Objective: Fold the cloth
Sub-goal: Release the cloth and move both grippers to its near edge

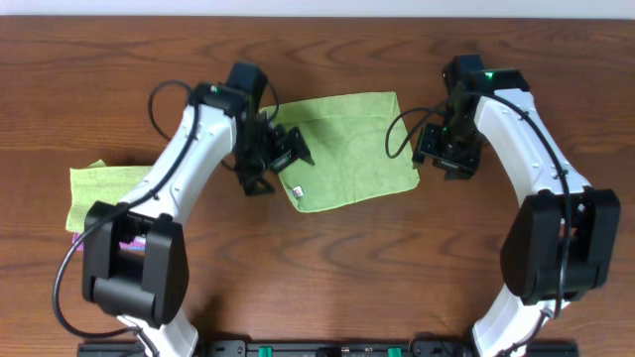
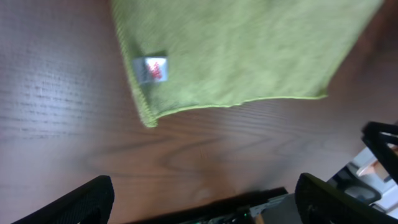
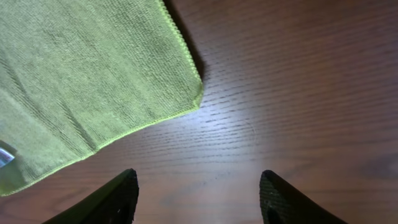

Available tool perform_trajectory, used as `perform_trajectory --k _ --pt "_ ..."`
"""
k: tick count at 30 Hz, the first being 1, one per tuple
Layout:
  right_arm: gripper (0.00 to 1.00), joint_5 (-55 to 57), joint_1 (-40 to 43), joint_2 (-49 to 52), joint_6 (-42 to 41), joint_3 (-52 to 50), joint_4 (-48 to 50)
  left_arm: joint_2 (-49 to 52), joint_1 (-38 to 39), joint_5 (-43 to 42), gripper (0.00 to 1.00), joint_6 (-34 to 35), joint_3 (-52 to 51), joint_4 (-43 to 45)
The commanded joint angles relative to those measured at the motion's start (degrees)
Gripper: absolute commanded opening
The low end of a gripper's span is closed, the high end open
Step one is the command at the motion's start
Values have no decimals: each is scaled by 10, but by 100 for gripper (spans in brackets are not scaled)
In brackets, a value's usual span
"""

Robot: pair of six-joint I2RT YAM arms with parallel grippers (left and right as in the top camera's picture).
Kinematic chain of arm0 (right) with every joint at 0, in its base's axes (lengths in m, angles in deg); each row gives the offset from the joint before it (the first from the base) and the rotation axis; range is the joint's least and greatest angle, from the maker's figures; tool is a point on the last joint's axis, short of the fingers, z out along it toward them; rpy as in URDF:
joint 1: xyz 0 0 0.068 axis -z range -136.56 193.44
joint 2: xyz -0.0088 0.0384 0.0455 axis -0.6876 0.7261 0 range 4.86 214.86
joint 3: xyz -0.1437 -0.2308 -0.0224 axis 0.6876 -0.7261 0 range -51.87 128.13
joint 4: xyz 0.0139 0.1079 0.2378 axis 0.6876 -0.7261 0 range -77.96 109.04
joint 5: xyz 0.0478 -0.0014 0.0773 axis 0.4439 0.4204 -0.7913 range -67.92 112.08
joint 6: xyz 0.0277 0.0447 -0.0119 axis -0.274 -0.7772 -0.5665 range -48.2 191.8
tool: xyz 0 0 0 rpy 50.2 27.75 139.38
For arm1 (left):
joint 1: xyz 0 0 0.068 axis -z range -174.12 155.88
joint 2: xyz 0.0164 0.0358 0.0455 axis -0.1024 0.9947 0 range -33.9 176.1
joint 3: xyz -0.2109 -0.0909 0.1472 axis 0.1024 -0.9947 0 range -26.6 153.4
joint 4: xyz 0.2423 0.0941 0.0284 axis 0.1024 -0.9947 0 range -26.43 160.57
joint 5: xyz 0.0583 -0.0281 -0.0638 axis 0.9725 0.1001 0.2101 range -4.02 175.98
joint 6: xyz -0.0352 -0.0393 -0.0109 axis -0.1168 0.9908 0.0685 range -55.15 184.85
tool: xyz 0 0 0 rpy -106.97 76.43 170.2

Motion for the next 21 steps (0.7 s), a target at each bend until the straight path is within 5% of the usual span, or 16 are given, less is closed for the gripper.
perform_trajectory --k 1,21 --pt "63 -11 5 -4 25 -4 10 -44 0 11 95 43 -65 35" --pt "67 -83 52 -4 54 -71 125 -88 29 42 96 176 -232 297"
